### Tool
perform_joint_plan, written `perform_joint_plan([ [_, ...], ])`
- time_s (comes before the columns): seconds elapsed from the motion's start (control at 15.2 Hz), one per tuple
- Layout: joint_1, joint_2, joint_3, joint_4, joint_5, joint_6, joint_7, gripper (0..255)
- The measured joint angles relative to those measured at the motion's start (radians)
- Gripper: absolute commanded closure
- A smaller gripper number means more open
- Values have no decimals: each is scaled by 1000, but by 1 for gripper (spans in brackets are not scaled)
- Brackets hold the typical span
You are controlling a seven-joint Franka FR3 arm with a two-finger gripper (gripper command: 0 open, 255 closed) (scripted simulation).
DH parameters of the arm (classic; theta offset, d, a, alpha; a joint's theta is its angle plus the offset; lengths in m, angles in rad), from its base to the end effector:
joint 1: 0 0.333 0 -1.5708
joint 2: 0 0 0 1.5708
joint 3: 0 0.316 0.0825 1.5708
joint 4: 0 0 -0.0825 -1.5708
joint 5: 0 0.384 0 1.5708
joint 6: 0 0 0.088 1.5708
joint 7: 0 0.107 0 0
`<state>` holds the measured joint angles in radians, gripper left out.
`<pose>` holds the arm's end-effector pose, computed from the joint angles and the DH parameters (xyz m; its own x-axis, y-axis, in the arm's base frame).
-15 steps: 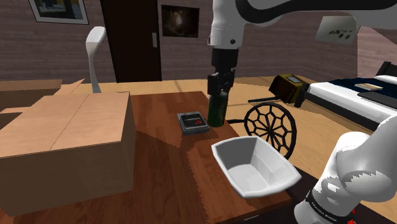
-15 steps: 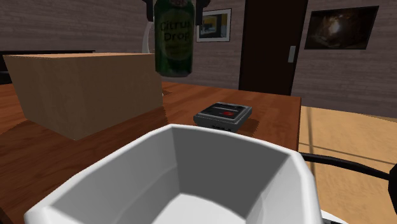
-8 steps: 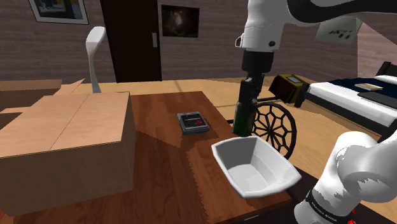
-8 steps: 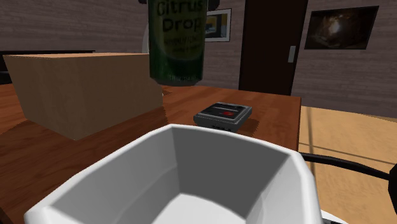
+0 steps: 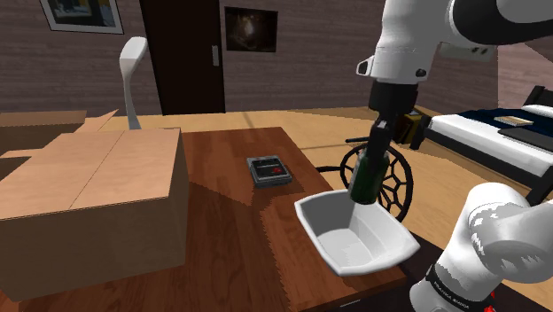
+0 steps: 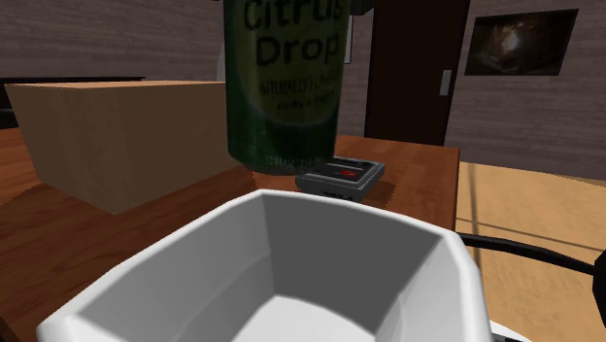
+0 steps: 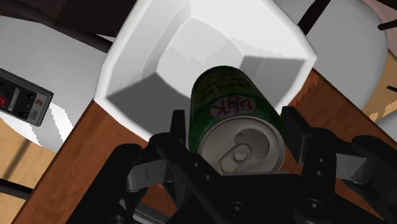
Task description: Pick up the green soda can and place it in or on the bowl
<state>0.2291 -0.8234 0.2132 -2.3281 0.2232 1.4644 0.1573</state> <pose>0.2437 0.1686 0.5978 0.9710 0.2310 -0.0620 0.2276 -0.9720 -0.0580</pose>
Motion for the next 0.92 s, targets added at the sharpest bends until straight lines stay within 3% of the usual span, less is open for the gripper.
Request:
perform_joint_plan([
  [0.92, 11, -40, 28, -206, 27, 165, -17, 255],
])
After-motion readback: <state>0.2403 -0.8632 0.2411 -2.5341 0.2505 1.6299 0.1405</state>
